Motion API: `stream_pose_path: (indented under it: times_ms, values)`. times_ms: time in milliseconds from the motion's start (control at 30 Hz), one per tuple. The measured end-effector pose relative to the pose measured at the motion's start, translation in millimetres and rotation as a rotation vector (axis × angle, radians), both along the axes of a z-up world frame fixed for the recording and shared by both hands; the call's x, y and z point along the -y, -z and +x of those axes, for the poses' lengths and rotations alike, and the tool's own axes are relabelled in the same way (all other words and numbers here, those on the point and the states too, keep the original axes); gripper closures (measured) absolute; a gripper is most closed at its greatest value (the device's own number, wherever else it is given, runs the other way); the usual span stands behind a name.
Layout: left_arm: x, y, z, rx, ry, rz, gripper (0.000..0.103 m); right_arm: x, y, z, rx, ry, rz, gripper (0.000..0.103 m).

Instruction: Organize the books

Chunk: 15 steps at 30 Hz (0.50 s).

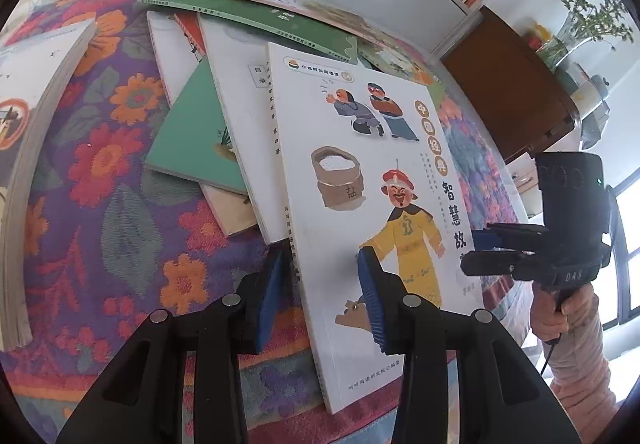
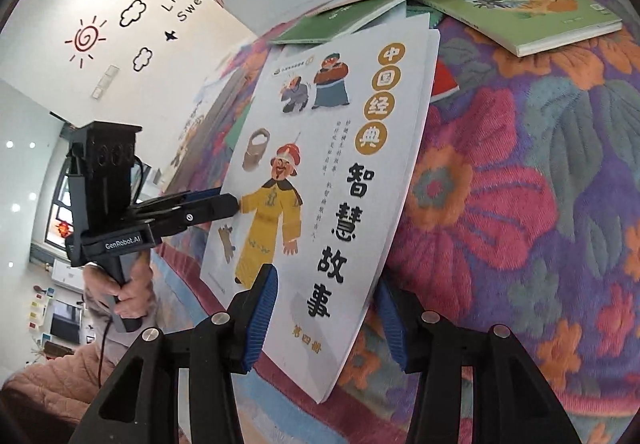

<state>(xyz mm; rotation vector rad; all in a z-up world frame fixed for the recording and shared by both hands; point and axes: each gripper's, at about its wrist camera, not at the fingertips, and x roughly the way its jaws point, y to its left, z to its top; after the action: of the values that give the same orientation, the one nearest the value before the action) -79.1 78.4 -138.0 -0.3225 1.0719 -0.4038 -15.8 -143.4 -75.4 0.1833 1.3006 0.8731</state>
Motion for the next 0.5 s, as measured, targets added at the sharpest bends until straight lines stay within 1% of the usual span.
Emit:
stream_pose_path:
  times_ms: [133, 233, 267, 367, 500]
  values:
    - [5, -2, -3, 0.022, -0.007, 0.03, 0.065, 6, -2, 0, -0.022, 0.003, 0.04, 0.056]
    - [6, -1, -3, 0.026, -0.005, 0.027, 0.065, 10, -2, 2, -0.028, 0.024, 0.059, 0.056]
    - [5, 0, -3, 0.025, -0.005, 0.023, 0.065, 4, 0, 7, -0.025, 0.027, 0.062, 0.056]
    - [4, 0, -3, 0.026, -0.005, 0.02, 0.065, 5, 1, 6, -0.005, 0.04, 0.077, 0.056]
    - [5, -1, -4, 0.037, -0.009, 0.031, 0.065, 8, -1, -3, 0.072, 0.05, 0.082, 0.056]
